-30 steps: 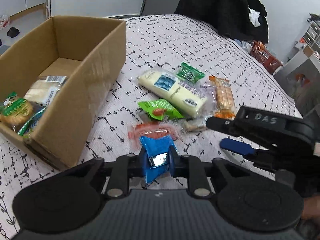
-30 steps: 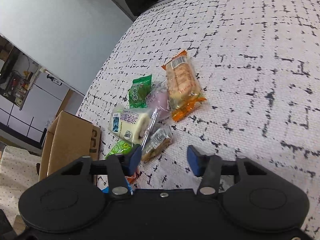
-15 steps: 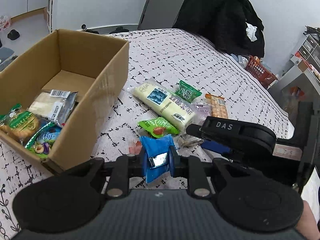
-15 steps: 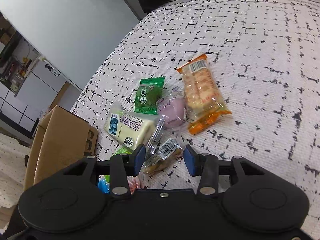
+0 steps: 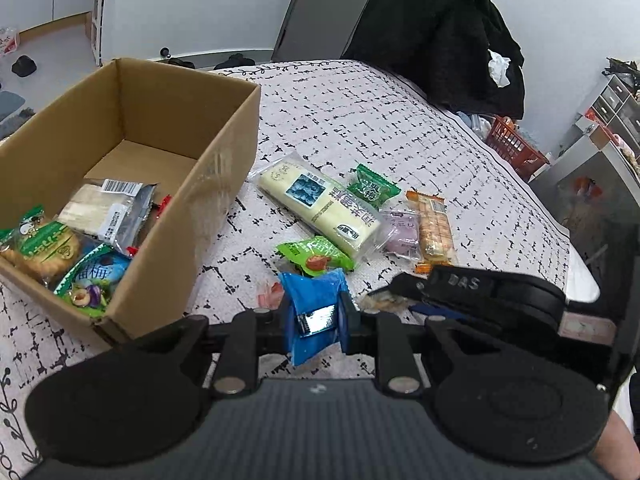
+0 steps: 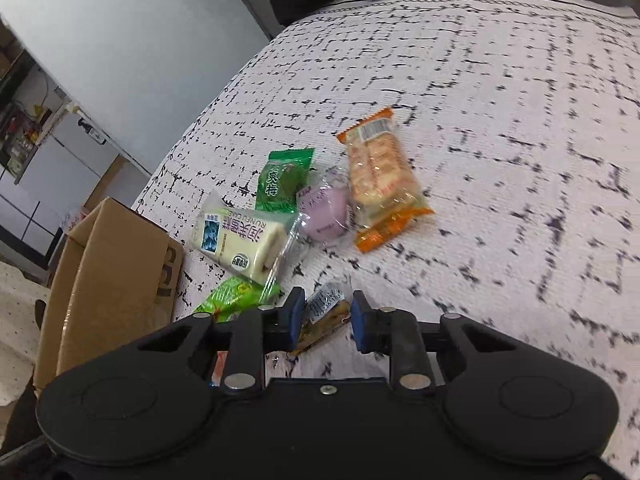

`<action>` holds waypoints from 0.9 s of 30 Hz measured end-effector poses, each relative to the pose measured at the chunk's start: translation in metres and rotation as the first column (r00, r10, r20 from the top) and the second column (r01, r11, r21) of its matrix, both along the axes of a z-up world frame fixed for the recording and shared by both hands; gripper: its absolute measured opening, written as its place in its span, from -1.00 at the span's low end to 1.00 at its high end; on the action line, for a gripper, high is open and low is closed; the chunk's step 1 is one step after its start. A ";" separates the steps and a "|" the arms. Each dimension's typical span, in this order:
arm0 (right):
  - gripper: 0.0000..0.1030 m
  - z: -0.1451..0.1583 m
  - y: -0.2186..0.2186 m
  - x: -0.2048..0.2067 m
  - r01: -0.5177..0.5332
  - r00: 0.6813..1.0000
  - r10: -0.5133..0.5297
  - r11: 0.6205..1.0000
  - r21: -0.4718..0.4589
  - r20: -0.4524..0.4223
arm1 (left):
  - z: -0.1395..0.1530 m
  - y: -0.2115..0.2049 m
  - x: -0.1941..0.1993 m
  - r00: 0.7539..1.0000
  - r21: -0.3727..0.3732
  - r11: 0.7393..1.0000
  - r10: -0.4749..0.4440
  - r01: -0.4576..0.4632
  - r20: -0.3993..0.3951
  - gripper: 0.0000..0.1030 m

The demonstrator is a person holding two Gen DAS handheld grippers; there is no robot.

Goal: Organize snacks
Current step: 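Lift the blue wrapper with left tool while right tool grasps a small clear packet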

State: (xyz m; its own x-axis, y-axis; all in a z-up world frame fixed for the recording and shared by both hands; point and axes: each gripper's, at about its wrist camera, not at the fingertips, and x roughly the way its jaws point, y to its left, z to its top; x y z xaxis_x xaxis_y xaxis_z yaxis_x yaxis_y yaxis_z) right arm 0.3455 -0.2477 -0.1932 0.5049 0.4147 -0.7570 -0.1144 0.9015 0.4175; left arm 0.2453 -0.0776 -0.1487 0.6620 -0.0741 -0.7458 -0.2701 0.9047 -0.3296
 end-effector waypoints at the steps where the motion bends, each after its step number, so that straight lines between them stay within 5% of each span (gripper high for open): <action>1: -0.59 0.002 -0.003 -0.002 0.007 1.000 -0.007 1.000 0.004 -0.003 | 0.001 0.000 -0.001 1.000 -0.001 1.000 -0.002 0.002 0.003 -0.61; 27: -0.66 0.099 0.017 -0.068 0.041 0.983 -0.046 0.999 0.028 0.179 | 0.063 0.033 -0.032 0.985 -0.052 0.999 -0.001 0.010 0.171 -0.61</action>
